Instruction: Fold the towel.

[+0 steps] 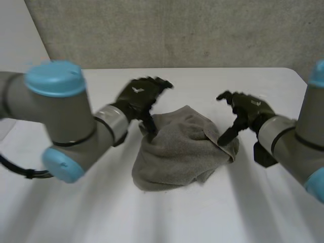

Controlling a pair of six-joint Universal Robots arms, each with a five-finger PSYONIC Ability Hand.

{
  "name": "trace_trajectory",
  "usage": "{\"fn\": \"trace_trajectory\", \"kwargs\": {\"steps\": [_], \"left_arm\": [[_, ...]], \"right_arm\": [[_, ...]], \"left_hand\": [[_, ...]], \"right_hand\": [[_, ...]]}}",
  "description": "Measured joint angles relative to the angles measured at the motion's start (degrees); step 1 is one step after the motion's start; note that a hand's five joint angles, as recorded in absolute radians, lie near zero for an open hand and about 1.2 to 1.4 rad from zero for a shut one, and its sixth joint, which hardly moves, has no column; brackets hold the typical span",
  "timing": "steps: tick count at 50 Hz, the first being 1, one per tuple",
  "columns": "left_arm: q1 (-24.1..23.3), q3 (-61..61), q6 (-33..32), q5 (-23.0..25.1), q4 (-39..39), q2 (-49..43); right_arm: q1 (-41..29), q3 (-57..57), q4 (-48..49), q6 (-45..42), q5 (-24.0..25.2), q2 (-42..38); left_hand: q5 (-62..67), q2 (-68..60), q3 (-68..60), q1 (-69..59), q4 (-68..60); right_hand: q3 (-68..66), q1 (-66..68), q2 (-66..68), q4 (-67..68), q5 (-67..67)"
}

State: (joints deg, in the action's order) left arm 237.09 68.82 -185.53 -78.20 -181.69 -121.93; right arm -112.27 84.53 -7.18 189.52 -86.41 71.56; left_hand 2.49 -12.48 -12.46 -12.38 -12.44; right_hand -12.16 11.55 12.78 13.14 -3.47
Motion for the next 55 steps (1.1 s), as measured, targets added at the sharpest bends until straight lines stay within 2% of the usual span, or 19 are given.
{"fn": "trace_trajectory", "kwargs": {"steps": [8,18,27,29,32,33,34,36,38,39,46,47,49,54,55], "left_arm": [[-5.9,-8.48,-8.44,4.08,-2.49,-11.84],[-8.4,-14.94,-9.16,6.64,-4.21,-19.68],[-9.13,-18.95,-9.04,8.52,-4.18,-23.78],[-9.19,-19.54,-9.11,8.59,-4.15,-24.31],[-9.21,-20.11,-9.66,8.33,-4.13,-24.62],[-9.21,-20.22,-9.95,8.22,-4.13,-24.59],[-9.21,-20.38,-10.66,7.91,-4.15,-24.47],[-9.21,-20.5,-11.78,7.29,-4.15,-24.22],[-9.18,-20.63,-13.59,5.92,-4.21,-23.56],[-9.17,-20.64,-14.05,5.49,-4.21,-23.34],[-8.89,-21.37,-17.53,-1.07,-5.74,-19.17],[-8.79,-22.25,-17.97,-4.6,-7.69,-15.75],[-8.78,-22.52,-18.01,-6.52,-8.81,-13.87],[-8.76,-21.53,-17.93,-16.41,-12.34,-5.28],[-8.78,-19.68,-17.98,-20.08,-12.54,-2.67]], "right_arm": [[2.63,8.35,7.46,0.34,0.12,-1.76],[5.43,13.72,14.16,-1.09,0.61,-2.61],[6.06,14.27,15.05,-1.39,1.55,-5.35],[6.01,14.04,15.26,-1.44,2.44,-6.32],[5.92,13.67,15.51,-1.5,3.57,-7.35],[5.8,13.38,15.71,-1.54,4.44,-8.02],[5.66,12.98,15.9,-1.57,5.18,-8.6],[5.52,12.4,16.14,-1.57,5.82,-9.15],[5.38,11.43,16.48,-1.57,6.35,-9.6],[5.3,10.58,16.76,-1.59,6.56,-9.79],[4.96,3.12,18.15,-1.99,6.69,-9.5],[4.48,-3.83,19.05,-3.02,6.48,-7.79],[4.05,-6.22,19.76,-3.6,6.34,-6.78],[0.9,-12.36,24.33,-7.25,5.34,-2.3],[-0.75,-12.67,25.13,-9.51,5.11,-1.12]], "left_hand": [[0.01,-0.05,-0.01,0.0,-0.03],[4.1,-4.09,-4.13,-4.19,-4.21],[7.27,-7.33,-7.36,-7.42,-7.31],[10.38,-10.78,-10.41,-10.86,-10.46],[24.21,-24.52,-24.53,-25.16,-24.58],[27.03,-27.78,-27.81,-27.84,-27.3],[36.5,-38.46,-37.33,-37.92,-37.5],[44.26,-44.97,-44.55,-44.41,-44.64],[50.46,-51.35,-51.17,-49.76,-51.28],[50.74,-51.9,-51.81,-50.15,-51.69],[54.8,-56.39,-56.26,-52.54,-56.45],[55.13,-56.79,-56.71,-52.54,-56.83],[55.37,-56.9,-56.88,-52.54,-56.98],[55.7,-57.05,-57.1,-52.54,-57.25],[55.7,-57.06,-57.1,-52.54,-57.25]], "right_hand": [[0.0,0.0,0.0,0.0,0.0],[0.0,0.0,0.0,0.0,0.0],[0.0,0.0,0.0,0.0,0.0],[0.0,0.59,0.0,0.0,0.0],[0.0,0.82,0.0,0.0,-0.01],[-9.44,13.82,8.88,8.72,-8.29],[-18.3,24.25,18.44,17.35,-16.22],[-33.33,40.39,34.29,32.47,-29.97],[-50.36,59.52,51.13,49.95,-46.53],[-52.06,61.68,52.47,51.92,-48.24],[-54.54,63.96,53.89,54.85,-50.15],[-55.06,64.25,53.89,54.86,-50.16],[-55.28,64.26,53.89,54.86,-50.16],[-55.53,64.34,53.89,54.88,-50.16],[-55.53,64.34,53.89,54.88,-50.17]]}}
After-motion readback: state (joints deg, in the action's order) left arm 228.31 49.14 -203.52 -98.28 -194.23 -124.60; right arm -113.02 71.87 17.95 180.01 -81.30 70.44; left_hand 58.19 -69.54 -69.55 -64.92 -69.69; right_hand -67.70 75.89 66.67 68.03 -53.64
